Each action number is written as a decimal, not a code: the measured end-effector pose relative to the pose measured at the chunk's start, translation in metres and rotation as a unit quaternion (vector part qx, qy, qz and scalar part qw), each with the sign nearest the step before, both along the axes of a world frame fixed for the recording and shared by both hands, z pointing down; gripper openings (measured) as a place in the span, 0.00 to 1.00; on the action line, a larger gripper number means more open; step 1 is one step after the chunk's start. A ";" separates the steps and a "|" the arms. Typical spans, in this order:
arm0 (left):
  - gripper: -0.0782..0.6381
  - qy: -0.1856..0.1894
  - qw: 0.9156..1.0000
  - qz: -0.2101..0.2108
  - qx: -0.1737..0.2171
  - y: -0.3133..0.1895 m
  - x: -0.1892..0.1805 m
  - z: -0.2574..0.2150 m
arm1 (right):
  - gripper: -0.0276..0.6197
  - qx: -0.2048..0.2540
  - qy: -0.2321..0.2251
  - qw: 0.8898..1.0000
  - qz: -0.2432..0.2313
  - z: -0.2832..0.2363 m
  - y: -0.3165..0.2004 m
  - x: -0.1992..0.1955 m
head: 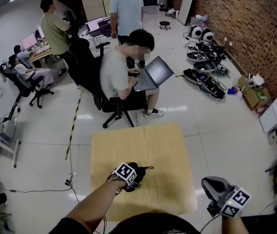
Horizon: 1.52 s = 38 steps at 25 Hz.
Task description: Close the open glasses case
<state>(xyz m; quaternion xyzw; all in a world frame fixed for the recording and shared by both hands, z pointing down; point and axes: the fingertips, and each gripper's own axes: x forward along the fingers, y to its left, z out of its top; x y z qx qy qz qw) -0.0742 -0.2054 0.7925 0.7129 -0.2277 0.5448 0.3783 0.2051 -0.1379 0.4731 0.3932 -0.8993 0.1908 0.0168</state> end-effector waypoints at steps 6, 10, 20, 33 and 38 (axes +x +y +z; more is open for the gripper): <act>0.93 -0.008 0.999 -0.031 0.003 -0.006 -0.005 -0.002 | 0.02 -0.002 -0.001 1.000 -0.002 0.002 0.000 -0.003; 0.94 -0.039 0.999 -0.036 -0.001 -0.004 -0.003 0.006 | 0.02 -0.007 -0.003 1.000 -0.004 0.003 0.000 -0.002; 0.94 -0.048 0.999 -0.022 -0.009 -0.005 -0.004 0.008 | 0.02 -0.009 -0.002 1.000 -0.007 0.007 0.004 -0.003; 0.41 0.078 0.995 0.018 0.052 0.001 0.002 -0.039 | 0.02 0.009 -0.001 1.000 -0.013 -0.002 0.006 -0.011; 0.41 0.184 0.974 0.013 0.131 0.006 0.015 -0.087 | 0.02 0.013 0.007 0.999 -0.031 -0.004 0.006 -0.024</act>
